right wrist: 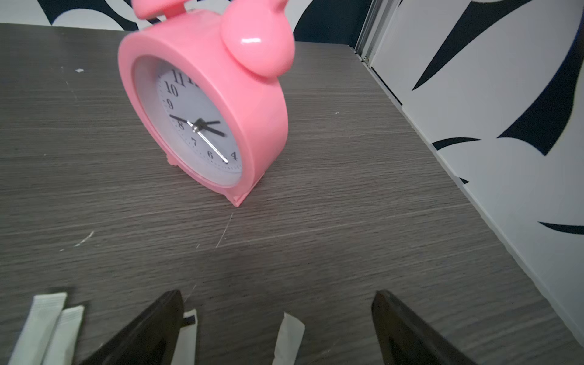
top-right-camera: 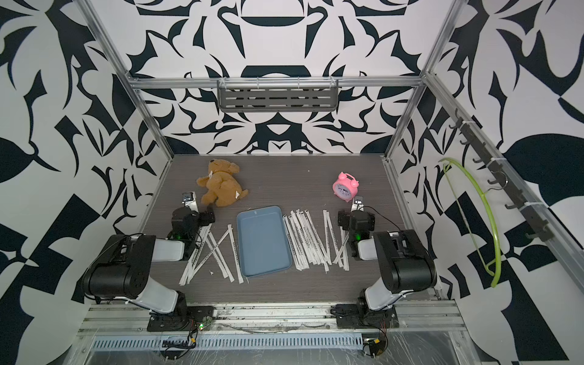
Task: Put the straws into the storage box
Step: Pick up the straw from the center of the board.
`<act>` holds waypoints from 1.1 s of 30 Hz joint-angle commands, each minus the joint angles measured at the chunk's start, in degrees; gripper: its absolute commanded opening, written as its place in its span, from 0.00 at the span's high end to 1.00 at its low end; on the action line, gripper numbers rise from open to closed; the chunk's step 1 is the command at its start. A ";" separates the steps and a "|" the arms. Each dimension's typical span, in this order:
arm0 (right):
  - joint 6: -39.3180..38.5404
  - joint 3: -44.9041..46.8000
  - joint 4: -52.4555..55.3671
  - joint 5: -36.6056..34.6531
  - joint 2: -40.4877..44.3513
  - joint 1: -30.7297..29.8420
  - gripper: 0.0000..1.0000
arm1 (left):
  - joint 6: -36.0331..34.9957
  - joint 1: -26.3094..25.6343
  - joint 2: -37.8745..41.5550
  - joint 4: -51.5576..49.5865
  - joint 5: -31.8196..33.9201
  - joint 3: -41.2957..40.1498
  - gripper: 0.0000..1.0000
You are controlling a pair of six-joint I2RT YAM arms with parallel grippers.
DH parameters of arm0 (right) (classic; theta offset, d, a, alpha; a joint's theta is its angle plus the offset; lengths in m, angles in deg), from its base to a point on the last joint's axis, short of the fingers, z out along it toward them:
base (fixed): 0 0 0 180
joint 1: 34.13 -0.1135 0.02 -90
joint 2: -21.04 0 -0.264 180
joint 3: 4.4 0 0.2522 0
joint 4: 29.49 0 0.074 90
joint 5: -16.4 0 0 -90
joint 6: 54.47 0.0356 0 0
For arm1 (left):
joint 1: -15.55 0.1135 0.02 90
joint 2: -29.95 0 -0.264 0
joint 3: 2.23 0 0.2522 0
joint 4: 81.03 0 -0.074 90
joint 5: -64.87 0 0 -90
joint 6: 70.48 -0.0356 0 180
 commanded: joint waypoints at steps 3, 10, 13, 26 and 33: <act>0.72 -1.12 -1.17 0.01 1.50 0.07 0.00 | 0.24 0.39 0.34 -0.35 -0.90 0.47 0.01; 0.73 -1.08 -1.15 -0.02 1.51 0.05 0.01 | 0.05 0.34 0.33 -0.13 -0.92 0.32 0.01; 0.77 -1.12 -1.11 0.01 1.50 0.03 0.00 | 0.02 0.35 0.31 -0.13 -0.91 0.39 0.01; 0.73 -1.12 -1.22 -0.08 1.53 0.00 0.00 | 0.05 0.36 0.37 -0.16 -0.93 0.39 0.01; 0.37 -10.13 20.80 -2.92 10.89 -1.84 0.00 | -3.11 -5.14 10.17 -8.79 6.88 1.17 0.01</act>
